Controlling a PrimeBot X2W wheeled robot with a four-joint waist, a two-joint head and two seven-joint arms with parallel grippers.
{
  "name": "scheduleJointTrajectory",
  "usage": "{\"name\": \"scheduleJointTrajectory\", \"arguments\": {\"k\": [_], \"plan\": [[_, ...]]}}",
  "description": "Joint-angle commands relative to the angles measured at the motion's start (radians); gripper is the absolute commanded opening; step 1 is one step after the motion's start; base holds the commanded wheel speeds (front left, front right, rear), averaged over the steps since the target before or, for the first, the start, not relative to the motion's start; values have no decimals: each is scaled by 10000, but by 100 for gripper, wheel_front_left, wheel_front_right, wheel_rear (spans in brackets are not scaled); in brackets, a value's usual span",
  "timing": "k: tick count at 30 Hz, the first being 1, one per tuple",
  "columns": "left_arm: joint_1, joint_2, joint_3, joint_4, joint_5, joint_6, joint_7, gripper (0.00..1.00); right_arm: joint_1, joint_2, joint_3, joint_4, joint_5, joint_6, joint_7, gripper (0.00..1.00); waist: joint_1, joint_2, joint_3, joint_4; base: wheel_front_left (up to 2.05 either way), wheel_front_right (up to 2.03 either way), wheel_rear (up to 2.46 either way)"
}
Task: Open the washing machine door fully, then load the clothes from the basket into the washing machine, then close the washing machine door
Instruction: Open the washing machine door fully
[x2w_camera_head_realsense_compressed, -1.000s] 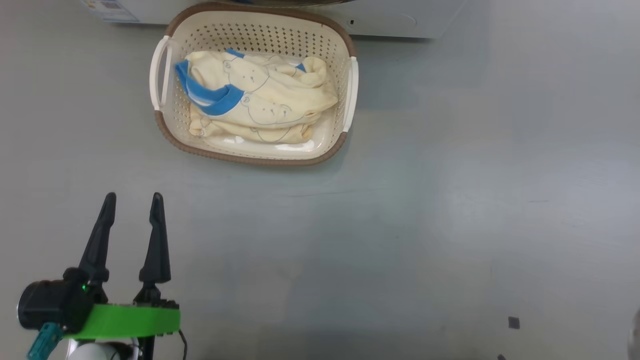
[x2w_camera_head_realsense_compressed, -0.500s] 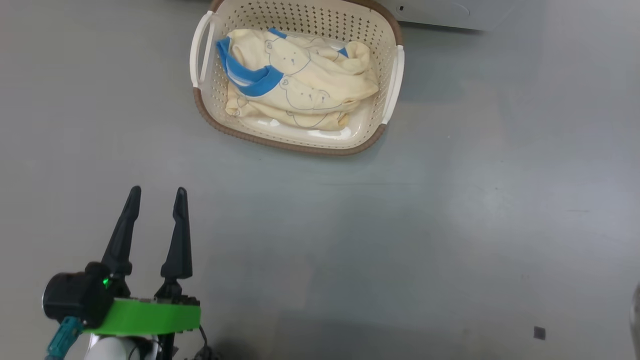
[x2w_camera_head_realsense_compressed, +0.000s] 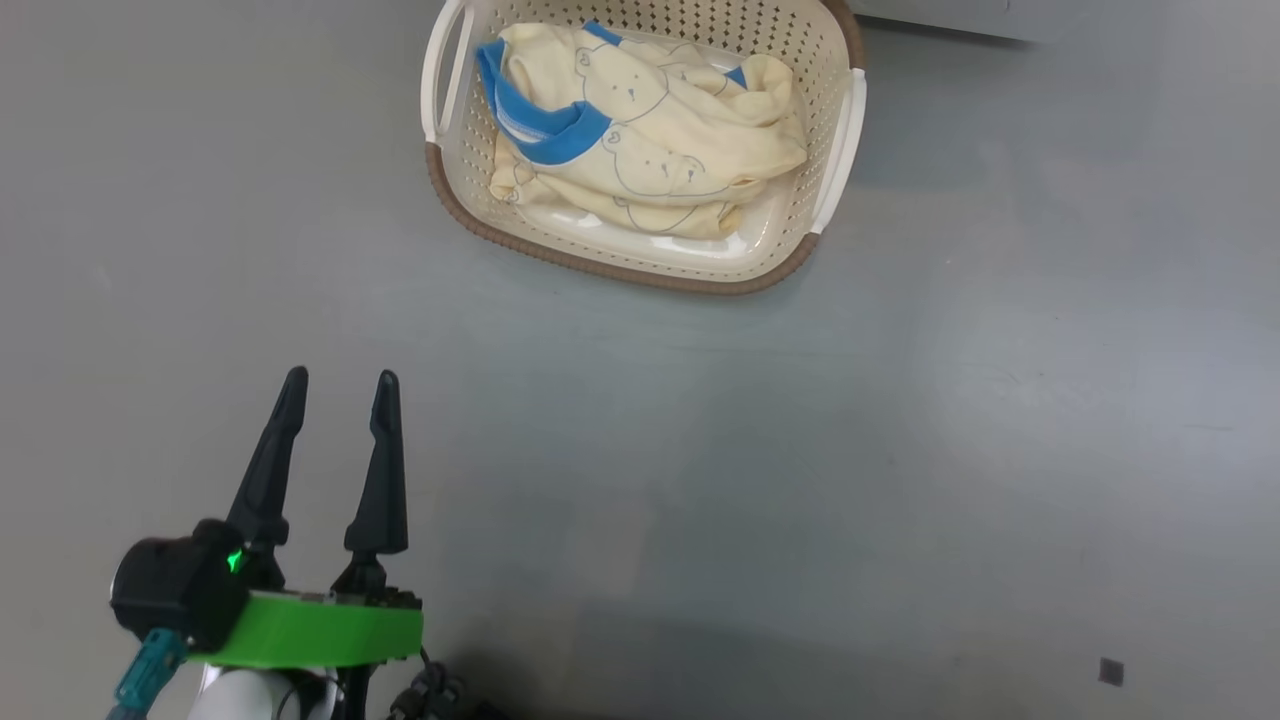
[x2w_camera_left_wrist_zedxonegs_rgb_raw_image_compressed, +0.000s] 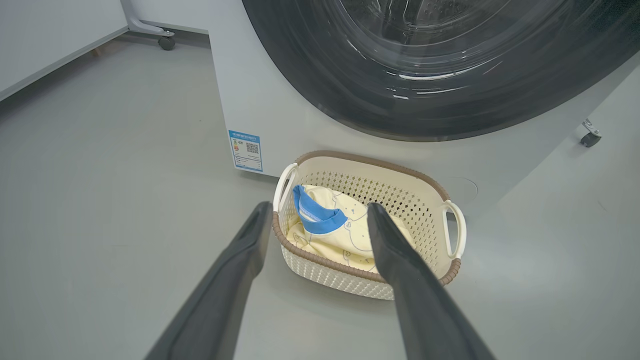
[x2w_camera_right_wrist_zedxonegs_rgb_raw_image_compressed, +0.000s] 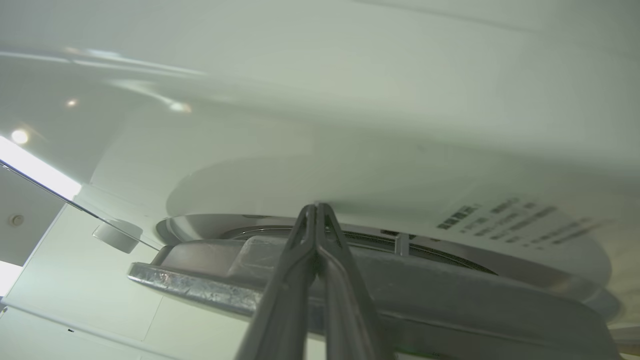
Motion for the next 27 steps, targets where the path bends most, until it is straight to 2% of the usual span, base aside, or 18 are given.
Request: {"name": "scheduleJointTrajectory", "arguments": {"k": [1, 20, 27], "plan": [[-4, 114, 313, -220, -3, 4, -69, 100, -277, -41, 152, -342, -31, 4, 34, 0, 0, 0, 20, 45, 0, 0, 0], [92, -68, -15, -172, -53, 4, -69, 100, -953, -380, 921, -74, -20, 4, 176, 0, 0, 0, 428, 329, 0, 0, 0], [-95, -79, 91, -148, -27, 4, -69, 100, -965, -201, 1411, 0, 3, 4, 250, 0, 0, 0, 335, 171, 0, 0, 0]]}}
